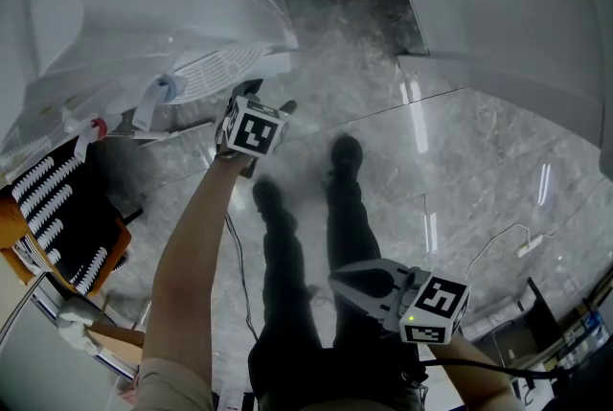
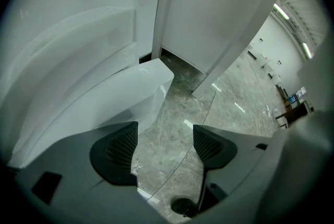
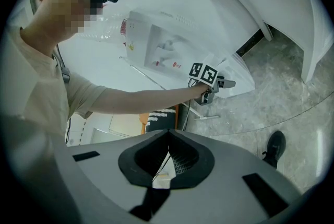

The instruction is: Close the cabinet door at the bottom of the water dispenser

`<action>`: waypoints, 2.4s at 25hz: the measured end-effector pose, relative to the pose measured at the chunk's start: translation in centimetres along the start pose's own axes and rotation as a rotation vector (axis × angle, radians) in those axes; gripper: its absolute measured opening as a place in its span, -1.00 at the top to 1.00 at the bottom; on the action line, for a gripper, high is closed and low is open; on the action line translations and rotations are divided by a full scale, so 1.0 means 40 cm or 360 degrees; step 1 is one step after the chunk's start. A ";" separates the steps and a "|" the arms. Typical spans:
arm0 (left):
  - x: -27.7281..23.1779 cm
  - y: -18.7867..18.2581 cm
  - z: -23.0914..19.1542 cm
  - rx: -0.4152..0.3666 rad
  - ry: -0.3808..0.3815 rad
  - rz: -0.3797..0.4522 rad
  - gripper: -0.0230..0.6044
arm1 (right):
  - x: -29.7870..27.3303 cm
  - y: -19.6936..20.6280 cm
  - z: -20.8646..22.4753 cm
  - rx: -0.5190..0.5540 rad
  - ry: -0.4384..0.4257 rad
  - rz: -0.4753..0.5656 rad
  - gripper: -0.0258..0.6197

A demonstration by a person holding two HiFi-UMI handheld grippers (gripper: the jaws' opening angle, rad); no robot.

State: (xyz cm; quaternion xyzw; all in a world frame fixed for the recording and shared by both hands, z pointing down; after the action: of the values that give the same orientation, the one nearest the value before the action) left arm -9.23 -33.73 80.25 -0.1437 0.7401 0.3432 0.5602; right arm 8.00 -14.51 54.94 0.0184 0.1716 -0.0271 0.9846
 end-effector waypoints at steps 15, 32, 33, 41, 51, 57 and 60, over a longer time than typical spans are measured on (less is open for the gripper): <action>-0.027 -0.034 -0.043 0.0041 -0.0102 0.0046 -0.04 | 0.016 -0.019 0.019 -0.0017 0.0029 0.0021 0.87; 0.002 -0.027 -0.049 0.0007 -0.0072 0.0030 -0.04 | -0.010 -0.034 0.009 0.0029 0.0056 0.0055 0.87; 0.015 -0.022 -0.047 -0.0007 -0.0066 0.0022 -0.04 | -0.015 -0.038 0.005 0.0043 0.0060 0.0059 0.87; 0.178 0.058 0.014 -0.0064 0.0007 -0.0053 -0.04 | -0.054 -0.085 -0.091 0.0156 -0.0046 0.0066 0.87; 0.498 0.105 0.002 0.0010 -0.0080 0.0111 -0.04 | -0.095 -0.116 -0.299 0.0328 -0.0133 0.0065 0.87; 0.742 0.086 0.016 0.0169 -0.0141 0.0400 -0.04 | -0.107 -0.151 -0.450 0.0452 -0.0188 0.0104 0.87; 0.883 0.068 0.062 0.0215 -0.0128 0.0576 0.04 | -0.108 -0.147 -0.541 0.0501 -0.0209 0.0118 0.87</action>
State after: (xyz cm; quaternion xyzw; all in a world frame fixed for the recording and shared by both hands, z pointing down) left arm -20.74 -24.02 48.08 0.0435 0.7521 0.3934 0.5269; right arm -3.69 -19.20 35.88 0.1768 0.0996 -0.0186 0.9790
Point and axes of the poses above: the fingertips, and each gripper's own axes: x backward along the fingers, z to its right, y out of its underside, the point moved 6 cm from there along x, backward along the fingers, and after that the axes turned 13 degrees about -x, right-handed, at the moved point
